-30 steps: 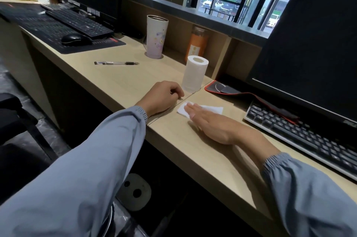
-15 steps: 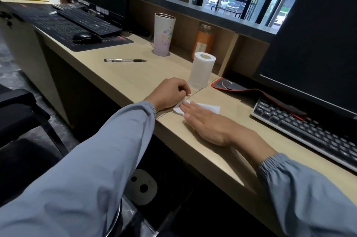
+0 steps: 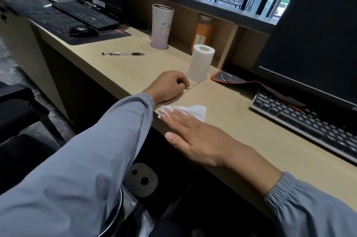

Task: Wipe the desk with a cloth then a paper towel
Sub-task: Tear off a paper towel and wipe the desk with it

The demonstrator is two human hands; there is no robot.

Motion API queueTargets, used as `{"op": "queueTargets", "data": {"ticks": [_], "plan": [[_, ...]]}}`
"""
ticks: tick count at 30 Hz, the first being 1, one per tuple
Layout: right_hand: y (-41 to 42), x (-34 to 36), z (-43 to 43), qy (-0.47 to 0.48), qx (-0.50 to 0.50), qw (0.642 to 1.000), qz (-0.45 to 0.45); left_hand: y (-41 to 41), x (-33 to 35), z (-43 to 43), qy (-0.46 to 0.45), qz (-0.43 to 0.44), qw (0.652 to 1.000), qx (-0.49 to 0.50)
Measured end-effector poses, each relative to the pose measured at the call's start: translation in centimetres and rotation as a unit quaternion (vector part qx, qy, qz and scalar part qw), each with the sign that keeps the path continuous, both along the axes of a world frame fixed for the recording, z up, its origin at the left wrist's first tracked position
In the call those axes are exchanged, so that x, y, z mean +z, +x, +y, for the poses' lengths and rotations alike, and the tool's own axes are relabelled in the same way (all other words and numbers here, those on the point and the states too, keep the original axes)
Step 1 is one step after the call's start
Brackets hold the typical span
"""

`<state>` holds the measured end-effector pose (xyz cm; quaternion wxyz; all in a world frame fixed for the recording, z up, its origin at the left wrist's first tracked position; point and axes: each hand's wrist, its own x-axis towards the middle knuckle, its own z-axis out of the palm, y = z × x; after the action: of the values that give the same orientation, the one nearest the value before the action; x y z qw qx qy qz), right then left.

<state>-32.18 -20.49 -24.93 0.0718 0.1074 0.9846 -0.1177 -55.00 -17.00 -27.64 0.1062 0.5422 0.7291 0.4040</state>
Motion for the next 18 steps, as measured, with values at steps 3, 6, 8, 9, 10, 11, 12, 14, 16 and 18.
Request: {"op": "queueTargets", "data": {"ticks": [3,6,8,9,10,11,12,14,16,18], "plan": [[2.2,-0.1,-0.1,-0.004,-0.02,1.0,0.0,0.5,0.1,-0.2,-0.015,0.068,0.997,-0.018],[4.4,0.1,-0.1,0.008,-0.033,0.999,-0.012,0.8,-0.1,-0.2,-0.017,0.119,0.992,-0.03],[4.3,0.3,0.2,-0.006,-0.04,0.999,-0.026,1.0,0.0,-0.3,-0.02,0.134,0.99,-0.027],[3.9,0.4,0.7,-0.018,-0.047,0.998,-0.031,1.2,0.0,-0.4,-0.021,0.142,0.989,-0.025],[3.4,0.4,1.4,-0.027,-0.055,0.998,-0.033,1.3,0.0,-0.4,-0.019,0.151,0.988,-0.024],[3.0,0.5,2.3,-0.033,-0.067,0.997,-0.032,1.4,0.0,-0.5,-0.017,0.159,0.987,-0.023],[2.6,0.5,3.3,-0.036,-0.08,0.996,-0.03,1.5,-0.1,-0.5,-0.016,0.164,0.986,-0.022],[1.9,0.4,5.7,-0.042,-0.103,0.994,-0.022,1.4,-0.3,-0.4,-0.015,0.169,0.985,-0.022],[1.2,0.3,8.0,-0.052,-0.122,0.991,-0.02,1.3,-0.4,-0.3,-0.012,0.174,0.984,-0.021],[0.1,0.2,10.4,-0.063,-0.143,0.988,-0.015,1.2,-0.4,-0.1,-0.009,0.179,0.983,-0.022]]}}
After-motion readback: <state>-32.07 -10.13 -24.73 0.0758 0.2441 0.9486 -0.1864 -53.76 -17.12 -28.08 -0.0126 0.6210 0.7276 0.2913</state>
